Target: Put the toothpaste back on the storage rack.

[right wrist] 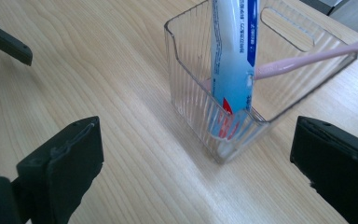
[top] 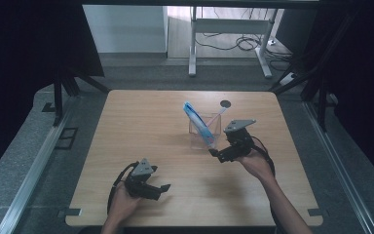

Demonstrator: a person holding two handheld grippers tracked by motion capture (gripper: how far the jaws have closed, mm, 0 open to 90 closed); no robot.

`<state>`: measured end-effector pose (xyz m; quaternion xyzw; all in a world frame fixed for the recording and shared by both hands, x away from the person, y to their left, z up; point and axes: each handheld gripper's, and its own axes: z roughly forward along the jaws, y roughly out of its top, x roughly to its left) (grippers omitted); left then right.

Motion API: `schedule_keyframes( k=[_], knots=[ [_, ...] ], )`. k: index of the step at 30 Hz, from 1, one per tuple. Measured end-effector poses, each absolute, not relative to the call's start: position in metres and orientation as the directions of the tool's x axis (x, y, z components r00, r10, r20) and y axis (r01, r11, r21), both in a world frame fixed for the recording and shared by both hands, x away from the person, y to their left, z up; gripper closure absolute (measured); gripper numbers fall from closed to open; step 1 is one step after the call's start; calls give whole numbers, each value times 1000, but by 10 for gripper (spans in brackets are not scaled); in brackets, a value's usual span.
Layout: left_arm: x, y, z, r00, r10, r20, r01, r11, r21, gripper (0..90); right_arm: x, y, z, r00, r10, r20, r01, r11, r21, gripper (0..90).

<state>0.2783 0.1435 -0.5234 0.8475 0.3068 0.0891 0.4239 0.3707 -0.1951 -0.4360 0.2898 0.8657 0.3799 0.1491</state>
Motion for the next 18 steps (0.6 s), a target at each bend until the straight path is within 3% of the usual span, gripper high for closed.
schedule_keyframes(
  k=[18],
  knots=[
    [279,145,-524,793,597,-119,448,-441,778,132,348,-224,-437,-773,634,-34,404,534,743,0]
  ],
)
